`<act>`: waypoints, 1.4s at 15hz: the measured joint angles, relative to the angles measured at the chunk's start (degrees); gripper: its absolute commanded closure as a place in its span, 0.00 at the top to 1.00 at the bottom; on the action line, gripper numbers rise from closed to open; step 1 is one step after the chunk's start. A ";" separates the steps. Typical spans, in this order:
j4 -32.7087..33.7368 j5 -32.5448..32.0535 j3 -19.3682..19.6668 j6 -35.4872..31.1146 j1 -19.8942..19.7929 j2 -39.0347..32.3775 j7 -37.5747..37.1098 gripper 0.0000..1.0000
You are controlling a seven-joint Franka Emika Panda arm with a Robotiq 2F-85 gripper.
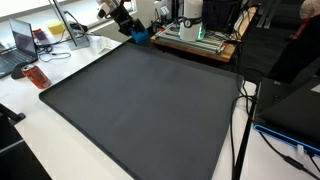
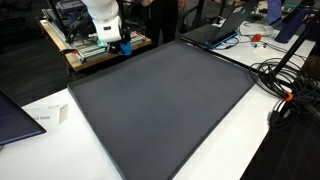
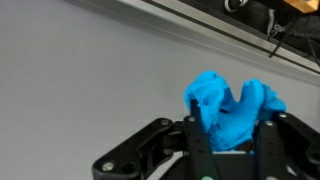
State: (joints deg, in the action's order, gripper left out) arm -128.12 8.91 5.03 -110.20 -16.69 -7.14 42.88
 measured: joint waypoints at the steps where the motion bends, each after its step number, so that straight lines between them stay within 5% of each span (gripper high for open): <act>1: -0.08 2.54 0.09 1.39 0.25 1.76 -1.22 0.00; 14: -2.42 24.54 0.58 0.17 8.97 21.49 -33.38 0.00; 21: -3.02 24.71 0.46 -0.76 9.40 22.06 -35.38 0.00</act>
State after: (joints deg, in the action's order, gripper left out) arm -131.14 33.62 5.50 -110.95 -7.29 14.92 7.50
